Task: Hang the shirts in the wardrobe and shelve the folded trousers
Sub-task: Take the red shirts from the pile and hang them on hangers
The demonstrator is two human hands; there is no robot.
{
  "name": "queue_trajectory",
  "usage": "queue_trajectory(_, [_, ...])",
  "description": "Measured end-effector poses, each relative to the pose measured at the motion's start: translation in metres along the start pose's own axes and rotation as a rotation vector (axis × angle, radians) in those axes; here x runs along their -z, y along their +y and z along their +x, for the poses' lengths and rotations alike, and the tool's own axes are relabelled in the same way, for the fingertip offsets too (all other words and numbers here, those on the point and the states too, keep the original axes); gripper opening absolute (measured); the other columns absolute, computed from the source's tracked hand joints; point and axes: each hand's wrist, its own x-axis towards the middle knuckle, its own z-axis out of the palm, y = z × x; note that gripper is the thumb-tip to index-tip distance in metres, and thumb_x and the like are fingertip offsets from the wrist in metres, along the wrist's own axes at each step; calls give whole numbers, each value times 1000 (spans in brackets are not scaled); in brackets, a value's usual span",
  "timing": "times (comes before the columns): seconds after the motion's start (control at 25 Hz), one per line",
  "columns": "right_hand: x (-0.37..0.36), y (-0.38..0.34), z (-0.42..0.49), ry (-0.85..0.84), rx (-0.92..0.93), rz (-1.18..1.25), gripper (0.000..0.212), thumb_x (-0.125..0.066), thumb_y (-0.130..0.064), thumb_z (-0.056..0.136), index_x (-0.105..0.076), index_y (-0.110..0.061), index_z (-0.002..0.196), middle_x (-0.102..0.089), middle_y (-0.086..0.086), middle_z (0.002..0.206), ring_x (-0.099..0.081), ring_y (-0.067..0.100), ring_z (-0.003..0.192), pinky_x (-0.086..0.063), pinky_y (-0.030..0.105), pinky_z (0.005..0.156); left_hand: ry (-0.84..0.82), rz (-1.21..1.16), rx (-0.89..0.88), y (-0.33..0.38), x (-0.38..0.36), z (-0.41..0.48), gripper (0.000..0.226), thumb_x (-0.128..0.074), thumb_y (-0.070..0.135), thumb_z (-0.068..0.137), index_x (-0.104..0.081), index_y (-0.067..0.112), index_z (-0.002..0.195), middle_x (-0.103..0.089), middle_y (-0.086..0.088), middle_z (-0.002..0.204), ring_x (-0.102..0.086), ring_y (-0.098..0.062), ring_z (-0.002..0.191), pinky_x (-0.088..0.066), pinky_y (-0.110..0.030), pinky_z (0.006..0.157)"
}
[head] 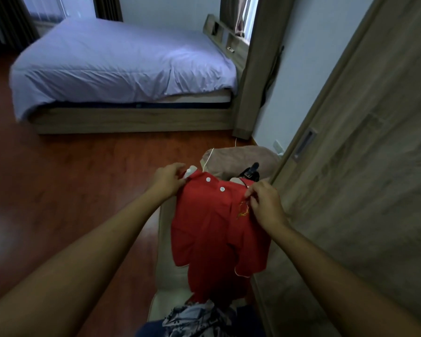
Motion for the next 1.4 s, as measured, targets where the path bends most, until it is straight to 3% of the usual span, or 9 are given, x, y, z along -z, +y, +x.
queue_trajectory(0.2, [16, 8, -45, -250, 275, 66, 15, -52, -6, 68, -63, -14, 73, -61, 0, 73, -54, 6, 65, -39, 13, 62, -35, -174, -366, 1, 10, -19, 18, -63, 5, 77, -70, 12, 91, -60, -2, 94, -62, -23, 95, -47, -29, 81])
queue_trajectory(0.36, [8, 27, -61, -478, -3, 179, 12, -54, -11, 70, -61, -14, 80, -61, 3, 75, -54, 6, 63, -40, 12, 58, -213, -223, -391, -1, 18, -43, 28, -63, 36, 75, -73, 11, 82, -63, 1, 98, -65, -11, 89, -52, -17, 79])
queue_trajectory(0.52, [0, 22, -34, -169, -267, 234, 17, -61, -21, 88, -53, -16, 74, -58, -3, 65, -54, 10, 59, -41, 25, 57, 51, 3, -396, 12, 14, -38, 22, -63, 34, 76, -62, 12, 72, -62, 4, 77, -61, -14, 68, -48, -30, 65])
queue_trajectory(0.64, [5, 12, -23, 150, -327, 142, 28, -61, -34, 87, -47, -11, 83, -59, 4, 71, -56, 17, 62, -44, 30, 54, 77, 302, -364, 19, 5, -39, 16, -61, 9, 76, -54, 16, 89, -49, -2, 99, -53, -22, 75, -42, -33, 58])
queue_trajectory(0.76, [1, 25, -11, 186, -479, 96, 39, -72, -27, 77, -44, -7, 95, -54, 10, 96, -53, 17, 71, -38, 22, 51, -29, 550, -390, 21, 5, -35, 27, -60, 7, 75, -57, 22, 97, -41, -4, 122, -47, -26, 99, -48, -37, 65])
queue_trajectory(0.92, [-6, 45, -1, 195, -839, 489, 66, -72, -26, 56, -45, -3, 111, -44, 6, 129, -62, 22, 84, -50, 17, 41, -267, 520, -333, 42, 9, -36, 35, -62, -1, 75, -62, 22, 101, -46, 0, 109, -52, -24, 102, -53, -40, 72])
queue_trajectory(1.04, [2, 58, -10, 194, -973, 695, 47, -79, -10, 65, -46, -16, 99, -56, 12, 106, -64, 18, 73, -57, 22, 51, -184, 478, -449, 74, 15, -59, 59, -55, -2, 78, -49, 21, 132, -41, 0, 123, -47, -21, 109, -47, -30, 68])
queue_trajectory(1.16, [25, 58, -38, 5, -925, 698, 19, -62, -2, 86, -54, -8, 70, -56, 6, 48, -49, 7, 34, -44, 16, 38, -77, 336, -586, 112, 30, -83, 66, -56, 1, 78, -42, 22, 140, -38, 4, 121, -47, -13, 101, -34, -14, 60])
queue_trajectory(1.4, [154, 54, -131, 252, -568, 522, 10, -59, -17, 88, -55, -16, 79, -64, 11, 81, -63, 26, 77, -55, 41, 74, 117, 428, -868, 224, 48, -146, 31, -57, 25, 83, -66, 30, 113, -55, 2, 104, -61, -21, 87, -50, -37, 63])
